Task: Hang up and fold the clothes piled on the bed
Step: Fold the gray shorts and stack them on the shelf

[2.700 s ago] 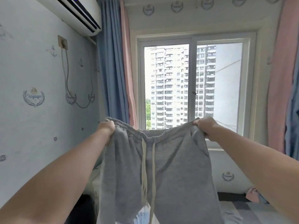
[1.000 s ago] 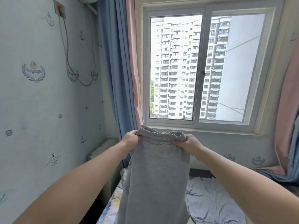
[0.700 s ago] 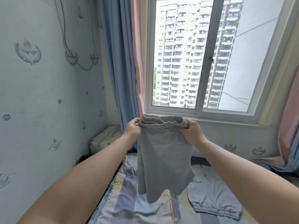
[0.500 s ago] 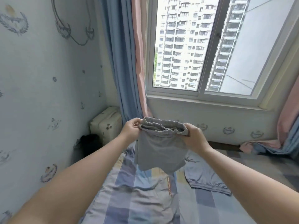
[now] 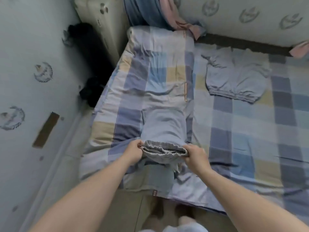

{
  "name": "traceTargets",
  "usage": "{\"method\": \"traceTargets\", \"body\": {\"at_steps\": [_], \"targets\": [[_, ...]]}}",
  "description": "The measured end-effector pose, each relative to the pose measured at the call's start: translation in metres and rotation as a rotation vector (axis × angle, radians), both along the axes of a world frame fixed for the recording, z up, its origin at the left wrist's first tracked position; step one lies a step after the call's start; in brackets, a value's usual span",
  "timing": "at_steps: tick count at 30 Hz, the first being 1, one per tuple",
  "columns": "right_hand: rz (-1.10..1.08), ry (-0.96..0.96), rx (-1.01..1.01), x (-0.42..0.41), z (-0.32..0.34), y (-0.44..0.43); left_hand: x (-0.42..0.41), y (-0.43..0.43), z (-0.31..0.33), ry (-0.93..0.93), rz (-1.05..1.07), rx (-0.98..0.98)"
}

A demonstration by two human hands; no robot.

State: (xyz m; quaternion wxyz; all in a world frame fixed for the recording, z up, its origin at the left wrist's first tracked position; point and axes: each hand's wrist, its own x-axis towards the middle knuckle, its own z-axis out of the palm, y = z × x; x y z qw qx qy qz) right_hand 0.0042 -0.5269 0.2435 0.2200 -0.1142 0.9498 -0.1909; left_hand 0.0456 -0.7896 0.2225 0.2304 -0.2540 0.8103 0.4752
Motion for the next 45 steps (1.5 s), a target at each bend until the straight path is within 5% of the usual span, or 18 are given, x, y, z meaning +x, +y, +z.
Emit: {"method": "traceTargets", "body": {"at_steps": [5, 10, 19, 30, 36, 45], "targets": [[-0.031, -0.258, 0.069, 0.111, -0.096, 0.019, 0.116, 0.025, -0.088, -0.259, -0.053, -0.010], [-0.177, -0.547, 0.101, 0.201, -0.127, 0.039, 0.203, 0.050, -0.118, -0.442, -0.077, 0.027], [-0.160, -0.793, 0.010, 0.169, -0.126, 0.052, 0.195, 0.060, -0.107, -0.563, -0.078, 0.001], [-0.293, -0.584, -0.138, -0.002, -0.129, 0.016, 0.038, 0.021, -0.106, -0.356, -0.033, -0.098], [-0.377, -0.297, -0.213, -0.096, -0.147, -0.029, -0.040, 0.000, -0.138, -0.126, 0.298, -0.104], [-0.693, -0.366, -0.048, -0.056, -0.226, -0.028, -0.004, 0.015, -0.208, -0.218, 0.426, -0.269]]}}
